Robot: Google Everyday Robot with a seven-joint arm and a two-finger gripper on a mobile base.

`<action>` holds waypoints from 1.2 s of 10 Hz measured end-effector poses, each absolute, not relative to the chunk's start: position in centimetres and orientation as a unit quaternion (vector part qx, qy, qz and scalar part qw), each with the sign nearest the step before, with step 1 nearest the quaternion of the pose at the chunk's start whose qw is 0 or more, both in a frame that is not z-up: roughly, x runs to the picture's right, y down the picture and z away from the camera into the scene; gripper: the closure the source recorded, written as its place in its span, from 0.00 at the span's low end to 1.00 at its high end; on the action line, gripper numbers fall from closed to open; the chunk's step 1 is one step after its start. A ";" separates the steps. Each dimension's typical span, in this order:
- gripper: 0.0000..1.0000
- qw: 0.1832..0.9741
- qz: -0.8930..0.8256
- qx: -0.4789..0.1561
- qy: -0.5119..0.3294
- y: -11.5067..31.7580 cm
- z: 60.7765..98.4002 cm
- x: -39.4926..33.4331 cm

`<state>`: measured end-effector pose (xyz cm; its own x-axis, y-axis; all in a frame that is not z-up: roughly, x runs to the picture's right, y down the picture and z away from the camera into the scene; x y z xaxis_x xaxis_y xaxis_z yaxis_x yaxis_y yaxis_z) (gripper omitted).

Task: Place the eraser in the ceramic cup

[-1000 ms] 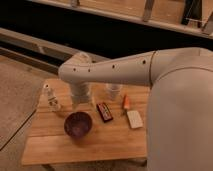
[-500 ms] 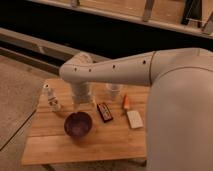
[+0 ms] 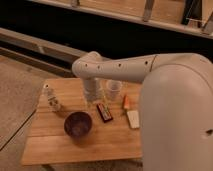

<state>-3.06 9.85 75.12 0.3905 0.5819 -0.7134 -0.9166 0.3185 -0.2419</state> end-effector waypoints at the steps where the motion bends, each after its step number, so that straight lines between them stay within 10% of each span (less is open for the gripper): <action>1: 0.35 0.778 0.474 -0.325 0.254 9.4 76.3 -2.0; 12: 0.35 0.770 0.503 -0.287 0.266 14.0 86.4 -0.4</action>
